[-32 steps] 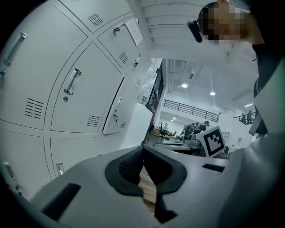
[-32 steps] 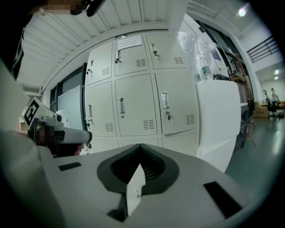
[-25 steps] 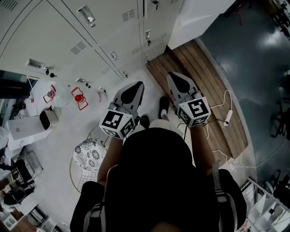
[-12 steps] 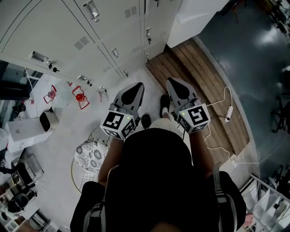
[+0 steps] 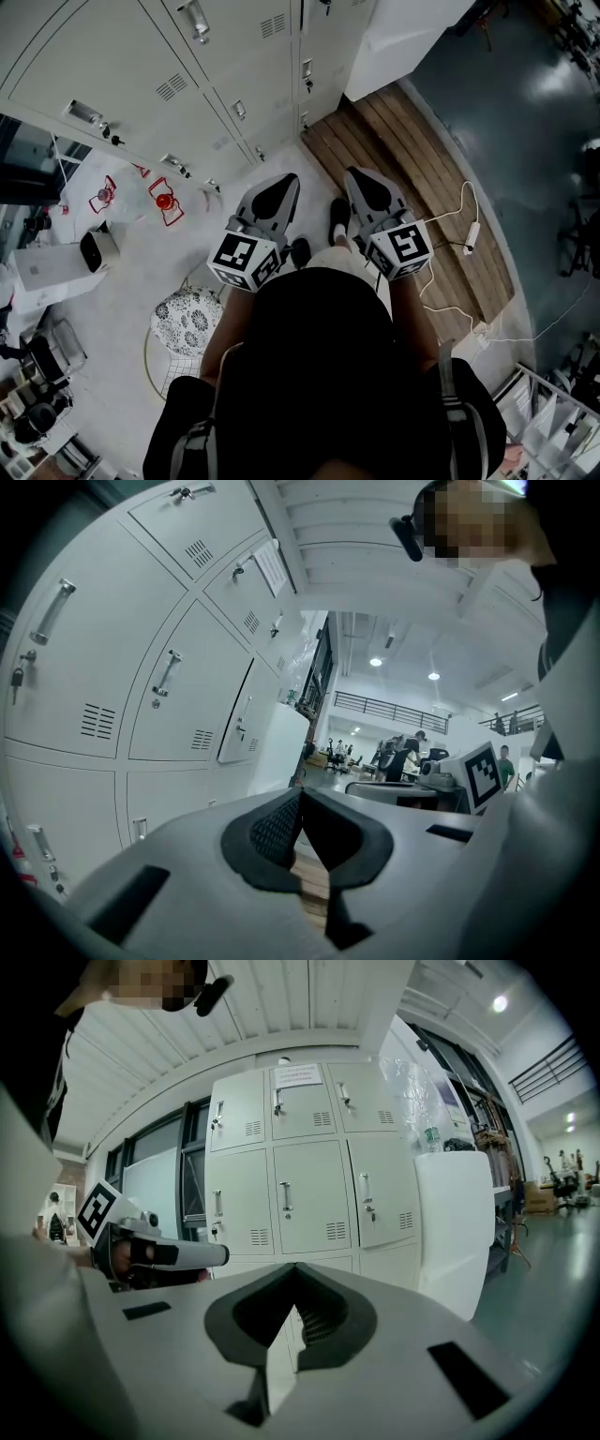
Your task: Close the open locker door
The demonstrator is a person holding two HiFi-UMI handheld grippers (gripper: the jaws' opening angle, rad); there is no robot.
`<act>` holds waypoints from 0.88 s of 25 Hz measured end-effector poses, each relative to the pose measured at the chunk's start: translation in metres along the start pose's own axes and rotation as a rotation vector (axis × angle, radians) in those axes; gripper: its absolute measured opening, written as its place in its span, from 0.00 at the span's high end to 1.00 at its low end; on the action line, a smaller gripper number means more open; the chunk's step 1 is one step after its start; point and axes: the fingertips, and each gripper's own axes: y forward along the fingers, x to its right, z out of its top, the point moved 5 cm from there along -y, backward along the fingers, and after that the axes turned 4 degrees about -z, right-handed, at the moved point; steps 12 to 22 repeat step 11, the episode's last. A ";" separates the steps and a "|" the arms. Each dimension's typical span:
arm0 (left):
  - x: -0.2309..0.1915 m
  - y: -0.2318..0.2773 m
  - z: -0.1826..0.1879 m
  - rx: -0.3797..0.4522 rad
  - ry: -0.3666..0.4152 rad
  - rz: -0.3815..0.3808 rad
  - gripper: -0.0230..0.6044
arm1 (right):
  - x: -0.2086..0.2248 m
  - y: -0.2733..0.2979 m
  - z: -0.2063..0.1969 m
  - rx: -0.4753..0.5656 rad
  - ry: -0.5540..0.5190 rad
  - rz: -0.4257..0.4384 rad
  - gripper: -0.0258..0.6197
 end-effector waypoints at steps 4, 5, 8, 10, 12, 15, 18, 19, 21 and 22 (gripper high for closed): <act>0.001 0.002 -0.001 0.003 -0.004 -0.003 0.94 | -0.001 -0.003 0.000 0.002 -0.013 0.004 0.96; 0.002 0.002 -0.002 0.003 -0.005 -0.005 0.94 | -0.001 -0.003 0.000 0.001 -0.014 0.004 0.96; 0.004 0.004 -0.003 -0.002 -0.008 -0.008 0.94 | -0.001 -0.006 -0.001 -0.005 -0.009 0.004 0.96; 0.004 0.006 -0.001 -0.003 -0.007 -0.011 0.94 | 0.000 -0.006 0.000 -0.009 -0.009 0.004 0.96; 0.004 0.007 -0.001 -0.003 -0.007 -0.012 0.94 | 0.001 -0.006 0.000 -0.010 -0.010 0.005 0.96; 0.004 0.007 -0.001 -0.003 -0.007 -0.012 0.94 | 0.001 -0.006 0.000 -0.010 -0.010 0.005 0.96; 0.004 0.007 -0.001 -0.003 -0.007 -0.012 0.94 | 0.001 -0.006 0.000 -0.010 -0.010 0.005 0.96; 0.004 0.007 -0.001 -0.003 -0.007 -0.012 0.94 | 0.001 -0.006 0.000 -0.010 -0.010 0.005 0.96; 0.004 0.007 -0.001 -0.003 -0.007 -0.012 0.94 | 0.001 -0.006 0.000 -0.010 -0.010 0.005 0.96; 0.004 0.007 -0.001 -0.003 -0.007 -0.012 0.94 | 0.001 -0.006 0.000 -0.010 -0.010 0.005 0.96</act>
